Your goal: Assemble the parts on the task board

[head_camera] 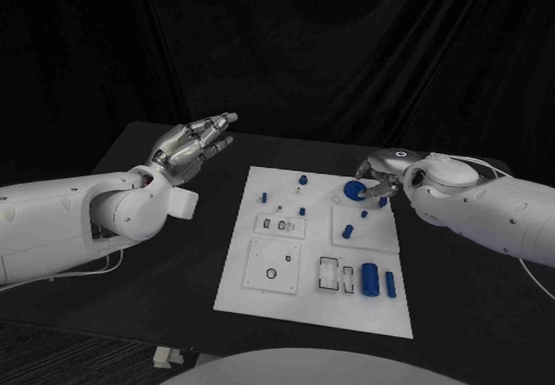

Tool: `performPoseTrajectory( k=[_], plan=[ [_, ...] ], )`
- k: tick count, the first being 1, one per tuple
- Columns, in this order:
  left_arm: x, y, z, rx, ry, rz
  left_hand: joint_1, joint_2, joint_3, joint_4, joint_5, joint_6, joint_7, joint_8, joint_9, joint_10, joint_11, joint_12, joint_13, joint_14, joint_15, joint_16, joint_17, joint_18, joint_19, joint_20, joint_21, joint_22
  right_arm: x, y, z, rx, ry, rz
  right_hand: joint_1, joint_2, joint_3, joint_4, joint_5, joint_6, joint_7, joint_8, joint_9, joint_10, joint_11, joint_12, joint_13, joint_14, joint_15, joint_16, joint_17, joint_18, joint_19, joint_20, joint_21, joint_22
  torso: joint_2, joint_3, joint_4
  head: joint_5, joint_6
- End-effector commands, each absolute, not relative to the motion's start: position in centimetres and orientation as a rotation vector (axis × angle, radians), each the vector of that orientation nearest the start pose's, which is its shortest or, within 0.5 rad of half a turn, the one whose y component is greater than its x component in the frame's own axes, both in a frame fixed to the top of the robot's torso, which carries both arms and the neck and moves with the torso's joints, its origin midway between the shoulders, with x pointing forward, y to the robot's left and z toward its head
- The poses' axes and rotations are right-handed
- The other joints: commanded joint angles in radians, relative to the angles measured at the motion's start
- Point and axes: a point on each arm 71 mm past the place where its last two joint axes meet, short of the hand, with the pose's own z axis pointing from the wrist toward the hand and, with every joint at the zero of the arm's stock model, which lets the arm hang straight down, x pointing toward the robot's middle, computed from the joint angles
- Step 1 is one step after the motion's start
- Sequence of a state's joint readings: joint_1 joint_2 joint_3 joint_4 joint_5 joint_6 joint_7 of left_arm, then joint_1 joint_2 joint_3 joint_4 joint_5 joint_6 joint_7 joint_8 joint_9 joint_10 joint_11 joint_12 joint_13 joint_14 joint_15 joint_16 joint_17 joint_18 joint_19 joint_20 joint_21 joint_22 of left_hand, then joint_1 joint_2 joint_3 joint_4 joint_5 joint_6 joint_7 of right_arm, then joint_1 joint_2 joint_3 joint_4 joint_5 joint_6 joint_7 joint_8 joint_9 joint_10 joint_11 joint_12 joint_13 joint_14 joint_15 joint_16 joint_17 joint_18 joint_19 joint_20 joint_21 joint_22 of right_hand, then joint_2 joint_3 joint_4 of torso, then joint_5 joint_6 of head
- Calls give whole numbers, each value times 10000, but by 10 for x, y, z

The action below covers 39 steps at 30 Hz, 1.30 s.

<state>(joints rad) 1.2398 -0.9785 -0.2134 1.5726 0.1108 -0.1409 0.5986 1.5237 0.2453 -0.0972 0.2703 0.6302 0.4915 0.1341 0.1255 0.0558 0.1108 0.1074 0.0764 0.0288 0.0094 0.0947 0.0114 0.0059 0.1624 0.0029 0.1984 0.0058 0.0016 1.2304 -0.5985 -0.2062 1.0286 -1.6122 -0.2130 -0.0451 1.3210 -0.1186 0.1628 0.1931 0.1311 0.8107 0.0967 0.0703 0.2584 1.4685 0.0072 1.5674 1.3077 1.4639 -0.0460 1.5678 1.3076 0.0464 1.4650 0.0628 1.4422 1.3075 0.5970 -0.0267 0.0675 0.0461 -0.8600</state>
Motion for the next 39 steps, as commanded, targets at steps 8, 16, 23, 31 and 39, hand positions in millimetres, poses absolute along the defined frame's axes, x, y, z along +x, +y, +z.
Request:
performPoseTrajectory(
  k=[8,16,23,31,39],
  plan=[
    [459,259,-202,-11334,13399,-16958,103,19,65,16,48,57,20,46,11,47,41,62,18,-13,78,38,9,110,-10,72,-43,-2,547,-221,-256,-4184,18266,3017,-41,24,-25,21,29,394,54,218,96,1023,84,34,2631,1069,78,30,2632,-69,-8,111,-14,1924,2,-1,10,-17,-53],
    [459,258,-202,-11338,13441,-16994,103,19,65,16,48,57,20,46,11,47,41,62,18,-13,78,38,9,110,-10,72,-43,-2,548,-219,-258,-4276,18325,3074,107,134,187,-183,2098,565,24,308,288,1023,62,34,2631,1069,62,30,2632,-36,-93,103,-162,1906,-1,1,2,-25,-76],
    [459,257,-202,-11355,13483,-17004,107,16,75,18,53,70,25,53,12,49,47,70,19,-10,81,44,11,109,-8,75,-42,-1,549,-217,-260,-4352,18432,3102,178,81,556,-375,3520,672,36,317,364,1023,60,34,2631,1069,57,30,2632,-14,-151,95,-273,1895,-3,-2,-3,-25,-107],
    [459,256,-203,-11364,13537,-17052,116,14,99,18,64,69,36,57,12,52,61,83,20,-6,93,52,13,109,-4,85,-39,1,548,-216,-262,-4433,18542,3163,293,32,961,-664,4063,1076,17,550,590,1023,42,34,2631,1069,41,30,2632,-10,-155,82,-312,1915,0,6,2,-22,-122],
    [459,256,-203,-11375,13570,-17068,191,-24,210,-33,142,71,54,74,11,51,83,127,20,8,121,82,22,105,-3,111,-38,2,547,-215,-262,-4475,18546,3241,222,12,1025,-811,3970,1286,8,838,893,1023,34,34,2631,1069,28,30,2632,-10,-147,70,-326,1932,-3,-3,0,-28,-120]
  ],
)
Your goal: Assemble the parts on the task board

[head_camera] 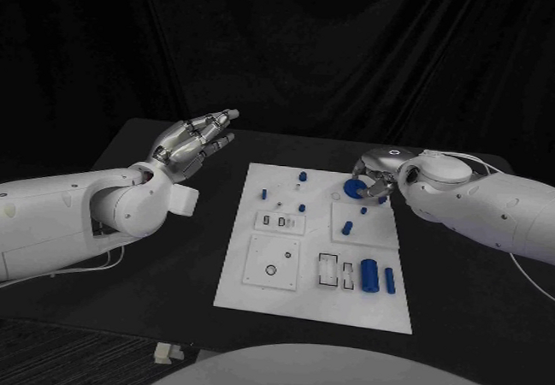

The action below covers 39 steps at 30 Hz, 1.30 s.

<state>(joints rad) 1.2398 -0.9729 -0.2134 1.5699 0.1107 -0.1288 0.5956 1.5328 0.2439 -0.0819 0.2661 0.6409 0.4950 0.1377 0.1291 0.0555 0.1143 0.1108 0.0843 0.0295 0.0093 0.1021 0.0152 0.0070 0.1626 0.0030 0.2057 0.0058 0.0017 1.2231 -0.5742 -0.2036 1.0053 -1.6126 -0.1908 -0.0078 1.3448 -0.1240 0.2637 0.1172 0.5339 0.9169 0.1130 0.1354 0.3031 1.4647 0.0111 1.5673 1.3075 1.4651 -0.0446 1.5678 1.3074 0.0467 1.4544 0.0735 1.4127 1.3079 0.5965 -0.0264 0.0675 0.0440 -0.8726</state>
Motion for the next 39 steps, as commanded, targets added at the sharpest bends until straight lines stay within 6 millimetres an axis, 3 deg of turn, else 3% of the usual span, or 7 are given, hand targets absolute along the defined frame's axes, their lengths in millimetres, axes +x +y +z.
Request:
performPoseTrajectory(
  k=[1,9,15,24,30,39],
  plan=[
    [459,256,-203,-11376,13571,-17067,113,-17,76,-2,49,22,21,36,12,17,51,56,14,11,50,48,13,103,-3,40,-38,2,547,-215,-261,-4478,18529,3260,-71,68,0,-58,-177,230,-163,243,523,1061,-10,35,2633,1057,12,30,2634,-16,-28,-39,-21,1937,1,-7,-2,-9,2],
    [458,258,-203,-11390,13566,-17051,147,-38,133,-32,87,36,26,48,14,16,57,77,14,20,60,68,19,102,-1,48,-36,3,545,-213,-257,-4443,18209,3425,-187,54,-49,-89,-410,275,-169,435,765,1061,-13,35,2633,1057,4,30,2634,-28,16,-47,13,1968,2,-4,-3,14,3],
    [458,258,-203,-11401,13572,-17045,152,-42,143,-37,93,43,27,52,14,20,59,83,15,24,63,76,22,102,-1,50,-36,4,543,-203,-240,-4564,17675,3803,-327,26,-128,-52,-679,279,-180,590,979,1061,-17,35,2633,1057,-1,30,2634,-37,54,-53,36,1991,-1,-6,-7,29,5],
    [458,257,-203,-11412,13600,-17049,167,-61,181,-52,110,61,38,64,17,30,71,107,19,39,78,102,31,99,3,61,-34,6,537,-172,-223,-5084,17311,4609,-354,21,-142,-39,-718,266,-180,608,1012,1061,-17,35,2633,1057,-3,30,2634,-41,68,-55,48,1999,-3,-9,6,18,16],
    [457,258,-203,-11426,13610,-17029,172,-74,206,-59,115,76,48,73,19,41,83,127,22,48,92,117,35,96,5,70,-32,7,535,-150,-220,-5326,17260,5065,-363,26,-143,-32,-735,244,-179,608,1025,1061,-17,35,2633,1057,-4,30,2634,-40,66,-55,43,1998,-4,-23,20,-21,10],
    [457,255,-203,-11431,13672,-17064,174,-91,235,-63,116,82,65,81,19,57,102,153,26,60,119,138,42,90,7,90,-31,8,541,-119,-221,-5682,17183,5388,-345,39,-129,-44,-738,210,-179,604,1041,1061,-16,35,2633,1057,-3,30,2634,-38,62,-56,34,1996,-4,-6,10,-80,39]
  ],
)
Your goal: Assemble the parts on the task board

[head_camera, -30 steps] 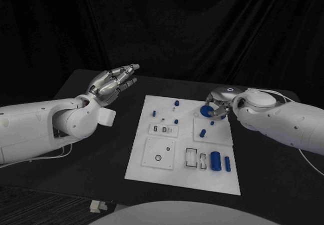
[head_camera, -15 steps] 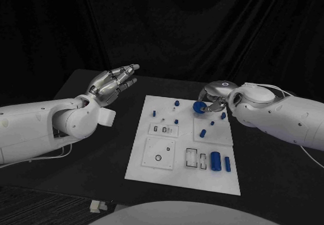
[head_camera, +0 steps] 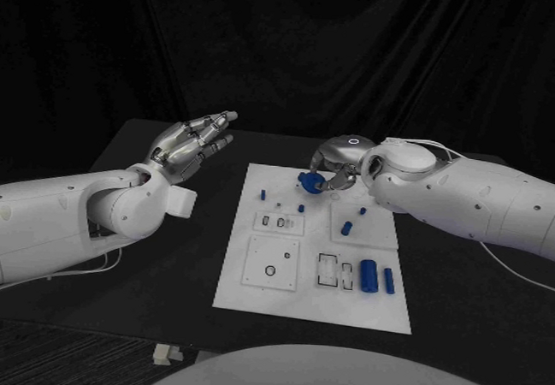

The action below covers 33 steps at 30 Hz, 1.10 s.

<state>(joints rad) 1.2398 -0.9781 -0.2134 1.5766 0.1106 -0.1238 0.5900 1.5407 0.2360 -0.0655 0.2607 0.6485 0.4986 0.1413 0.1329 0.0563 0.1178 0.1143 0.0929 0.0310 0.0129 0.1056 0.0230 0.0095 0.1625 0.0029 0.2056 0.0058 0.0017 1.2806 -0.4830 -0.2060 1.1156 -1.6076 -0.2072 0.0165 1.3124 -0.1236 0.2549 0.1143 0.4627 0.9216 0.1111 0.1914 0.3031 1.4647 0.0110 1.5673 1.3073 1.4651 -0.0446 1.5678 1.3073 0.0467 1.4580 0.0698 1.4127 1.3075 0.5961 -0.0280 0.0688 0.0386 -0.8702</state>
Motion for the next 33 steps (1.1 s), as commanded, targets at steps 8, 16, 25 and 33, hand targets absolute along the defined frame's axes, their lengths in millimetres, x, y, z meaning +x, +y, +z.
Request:
performPoseTrajectory(
  k=[8,16,25,33],
  plan=[
    [458,253,-203,-11427,13704,-17093,95,-12,71,-8,40,46,28,43,12,22,67,67,11,24,85,60,17,91,7,91,-31,8,543,-103,-226,-5867,17292,5473,11,56,-8,-43,-31,24,-141,3,1070,1061,-5,35,2635,1057,5,30,2635,-25,-10,-16,-23,1985,10,13,-9,-22,-12],
    [458,251,-203,-11413,13738,-17150,96,-17,79,-10,42,54,31,47,12,21,70,70,10,27,90,66,18,90,8,96,-30,8,548,-95,-234,-5908,17533,5334,18,68,18,-63,-54,-110,-122,-44,1091,1061,11,35,2635,1057,21,30,2635,-3,-75,-5,-118,1956,20,14,7,-50,-24],
    [458,249,-203,-11394,13758,-17214,99,-23,94,-13,45,49,36,48,12,22,77,77,10,29,98,71,19,88,9,103,-30,9,552,-94,-243,-5858,17837,5081,30,89,59,-90,-85,-267,-106,-112,1104,1061,26,35,2635,1057,39,30,2635,17,-138,12,-209,1933,21,11,8,-54,-24],
    [458,248,-203,-11393,13767,-17232,102,-27,105,-17,48,48,40,49,12,20,82,80,10,32,105,76,20,87,10,108,-29,10,553,-93,-247,-5833,17921,5021,-18,63,121,-105,-179,-756,-61,-408,986,1061,64,35,2635,1057,72,30,2635,26,-175,45,-273,1934,21,11,-8,-18,-24]
  ],
)
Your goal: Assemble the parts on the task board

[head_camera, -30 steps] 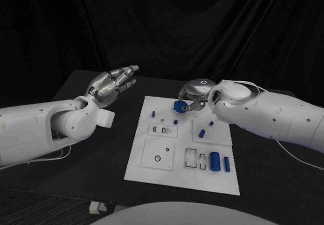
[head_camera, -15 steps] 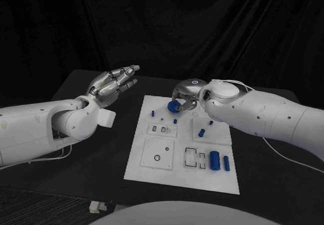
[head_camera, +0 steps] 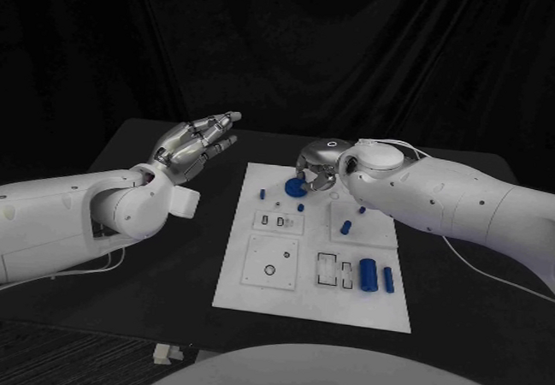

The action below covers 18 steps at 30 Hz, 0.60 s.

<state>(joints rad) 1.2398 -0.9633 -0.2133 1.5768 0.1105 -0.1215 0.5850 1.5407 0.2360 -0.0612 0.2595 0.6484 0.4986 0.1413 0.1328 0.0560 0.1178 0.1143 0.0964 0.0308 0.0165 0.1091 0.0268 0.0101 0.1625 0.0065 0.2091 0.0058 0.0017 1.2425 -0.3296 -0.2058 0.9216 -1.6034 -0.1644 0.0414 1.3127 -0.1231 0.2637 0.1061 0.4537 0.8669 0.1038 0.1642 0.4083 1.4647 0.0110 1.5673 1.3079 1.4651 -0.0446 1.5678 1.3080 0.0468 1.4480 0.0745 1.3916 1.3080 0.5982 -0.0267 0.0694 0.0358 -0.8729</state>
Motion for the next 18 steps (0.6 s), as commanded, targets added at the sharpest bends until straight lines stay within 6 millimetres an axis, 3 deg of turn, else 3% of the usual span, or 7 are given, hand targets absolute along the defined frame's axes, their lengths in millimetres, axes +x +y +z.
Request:
performPoseTrajectory(
  k=[1,9,10,13,14,17,18],
  plan=[
    [458,248,-203,-11393,13767,-17232,102,-27,62,-5,48,48,40,51,14,20,82,45,13,-4,69,38,15,87,-25,73,-29,10,553,-93,-247,-5835,17929,5022,-28,49,48,-27,-120,-317,12,-209,-112,1061,66,35,2629,1057,79,30,2628,26,-75,4,-67,1932,0,0,-17,6,3],
    [458,247,-203,-11379,13781,-17274,102,-27,62,-5,48,48,40,51,14,20,82,45,13,-4,69,38,15,87,-25,73,-29,10,552,-92,-247,-5849,17913,5071,-118,29,40,-47,-740,-1053,-20,-816,-555,1061,52,35,2629,1057,79,30,2628,45,-119,18,-171,1934,0,9,-13,-1,3],
    [458,247,-203,-11378,13781,-17276,102,-27,62,-5,48,48,40,51,14,20,82,45,13,-4,69,38,15,87,-25,73,-29,10,552,-92,-247,-5852,17907,5083,-146,43,-13,-48,-1192,-1072,-44,-875,-641,1061,45,35,2629,1057,60,30,2628,49,-127,9,-196,1934,-1,9,-15,-1,3],
    [458,247,-203,-11378,13785,-17282,102,-27,62,-5,48,48,40,51,14,20,82,45,13,-4,69,38,15,87,-25,73,-29,10,551,-93,-246,-5833,17760,5179,-168,53,-48,-45,-1352,-1093,-45,-910,-695,1061,32,35,2629,1057,60,30,2628,54,-140,3,-224,1929,-1,7,-19,13,3],
    [458,247,-203,-11378,13787,-17284,105,-30,75,-9,51,34,45,48,12,13,87,44,11,-4,75,39,14,85,-25,77,-29,10,550,-94,-246,-5813,17644,5236,-210,69,-119,-26,-1702,-1113,-39,-942,-766,1061,33,35,2629,1057,63,30,2628,60,-152,-2,-256,1924,-7,3,-25,21,3],
    [458,248,-203,-11381,13785,-17282,105,-30,75,-9,51,34,45,48,12,13,87,44,11,-4,75,39,14,85,-25,77,-29,10,549,-97,-242,-5756,17259,5426,-262,91,-218,15,-2092,-1062,-44,-931,-832,1061,31,35,2629,1057,57,30,2628,65,-162,-3,-292,1917,-16,-1,-32,16,3],
    [458,248,-203,-11383,13785,-17282,105,-30,75,-9,51,34,45,48,12,13,87,44,11,-4,75,39,14,85,-25,77,-29,10,548,-100,-240,-5726,17039,5524,-312,95,-311,73,-2408,-1017,-39,-921,-873,1061,33,35,2629,1057,54,30,2628,59,-139,-4,-274,1927,-18,-1,-34,28,3]
  ],
)
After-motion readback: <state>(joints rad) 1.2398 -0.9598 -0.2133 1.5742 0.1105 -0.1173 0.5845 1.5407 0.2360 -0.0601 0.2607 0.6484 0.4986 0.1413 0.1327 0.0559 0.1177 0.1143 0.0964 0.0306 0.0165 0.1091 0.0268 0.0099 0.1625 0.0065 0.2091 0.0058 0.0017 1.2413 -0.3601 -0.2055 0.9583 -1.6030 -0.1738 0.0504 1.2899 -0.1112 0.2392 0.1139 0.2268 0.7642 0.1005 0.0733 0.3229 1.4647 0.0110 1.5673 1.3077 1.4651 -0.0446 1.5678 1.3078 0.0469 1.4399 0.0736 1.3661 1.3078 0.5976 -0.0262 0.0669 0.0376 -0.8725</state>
